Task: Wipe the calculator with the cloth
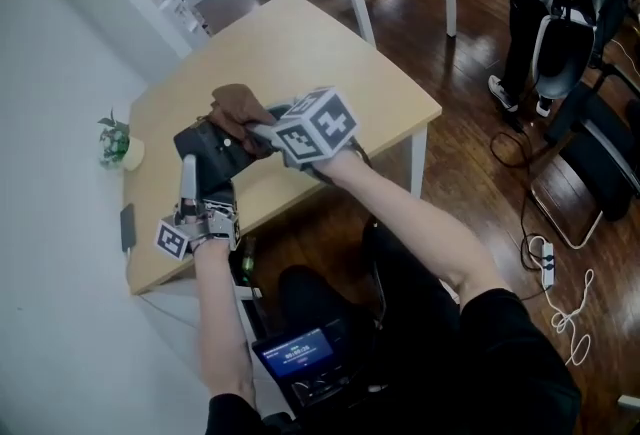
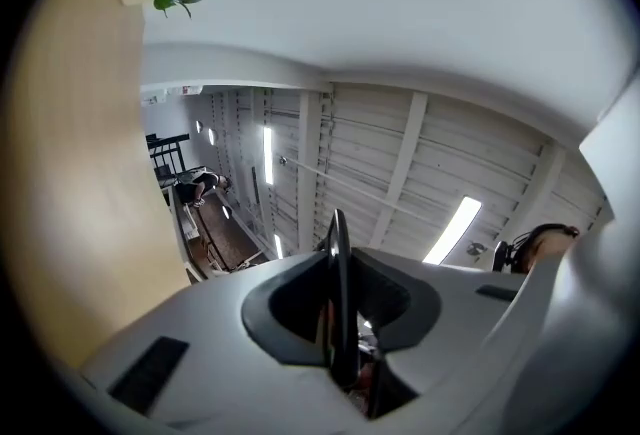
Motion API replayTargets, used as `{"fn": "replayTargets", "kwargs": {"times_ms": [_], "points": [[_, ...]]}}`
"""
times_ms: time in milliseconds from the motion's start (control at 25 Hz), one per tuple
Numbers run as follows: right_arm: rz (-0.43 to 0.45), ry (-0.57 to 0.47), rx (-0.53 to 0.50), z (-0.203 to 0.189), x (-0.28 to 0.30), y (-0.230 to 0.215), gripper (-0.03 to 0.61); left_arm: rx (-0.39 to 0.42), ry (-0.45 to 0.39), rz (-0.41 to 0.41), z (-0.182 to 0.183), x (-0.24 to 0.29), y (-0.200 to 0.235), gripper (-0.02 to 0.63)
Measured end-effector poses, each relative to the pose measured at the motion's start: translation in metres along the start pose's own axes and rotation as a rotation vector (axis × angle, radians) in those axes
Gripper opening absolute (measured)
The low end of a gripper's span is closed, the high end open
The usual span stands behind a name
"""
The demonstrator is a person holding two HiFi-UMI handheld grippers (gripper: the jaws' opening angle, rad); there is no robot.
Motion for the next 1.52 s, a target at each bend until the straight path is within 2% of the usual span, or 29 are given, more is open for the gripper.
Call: {"fn": "replayTargets", "kwargs": {"times_ms": [160,240,320,400,480,560,640,800,920,1040,1120,1240,1360,1440,1520], "points": [[-0.161,0.011,0.031,-0.006,-0.018,-0.042,0.058,-0.067,-0.085,0.003,0.003,-0.005,0.007,0.075],[-0.180,-0.041,0.057,0.002,-0.029,-0.041,0.058,-0.092,-0.122,0.012,0.006,-0.008,0.010,0.075],[-0.133,-0.119,0.037,0.020,-0.035,-0.017,0.058,-0.094,-0.130,0.024,0.007,-0.007,0.012,0.075],[-0.047,-0.158,-0.010,0.036,-0.030,0.019,0.058,-0.093,-0.129,0.028,0.006,-0.003,0.011,0.075],[0.033,-0.126,-0.058,0.038,-0.016,0.050,0.058,-0.104,-0.139,0.028,0.000,0.003,0.009,0.075],[0.056,-0.057,-0.101,0.027,-0.002,0.063,0.058,-0.133,-0.169,0.025,-0.005,0.006,0.007,0.075],[0.023,-0.022,-0.115,0.015,0.003,0.054,0.060,-0.156,-0.190,0.025,-0.008,0.007,0.006,0.075],[-0.106,-0.030,-0.077,0.006,-0.006,0.006,0.061,-0.171,-0.202,0.036,-0.004,0.001,0.007,0.084],[-0.210,-0.023,-0.004,-0.007,-0.020,-0.039,0.058,-0.204,-0.255,0.035,-0.002,-0.005,0.012,0.075],[-0.260,-0.069,0.079,-0.014,-0.042,-0.063,0.058,-0.214,-0.276,0.060,-0.005,-0.008,0.019,0.075],[-0.235,-0.133,0.067,-0.005,-0.051,-0.049,0.058,-0.218,-0.280,0.083,-0.005,-0.009,0.023,0.075],[-0.109,-0.179,-0.042,0.013,-0.043,0.006,0.058,-0.224,-0.289,0.104,-0.006,-0.007,0.028,0.075],[0.006,-0.091,-0.181,0.006,-0.017,0.058,0.058,-0.237,-0.297,0.107,-0.012,-0.001,0.029,0.077],[0.002,-0.018,-0.250,-0.008,-0.003,0.067,0.060,-0.251,-0.310,0.097,-0.013,0.002,0.026,0.077],[-0.035,0.000,-0.245,-0.017,0.000,0.054,0.061,-0.253,-0.313,0.091,-0.012,0.003,0.022,0.077]]}}
Point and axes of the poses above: the fingertips, and each gripper's own axes: x forward along the fingers, y to its left, z out of its top, the point moved 6 cm from there along -x, backward along the fingers, and after that the axes turned 7 degrees about x, right-handed, at the moved point
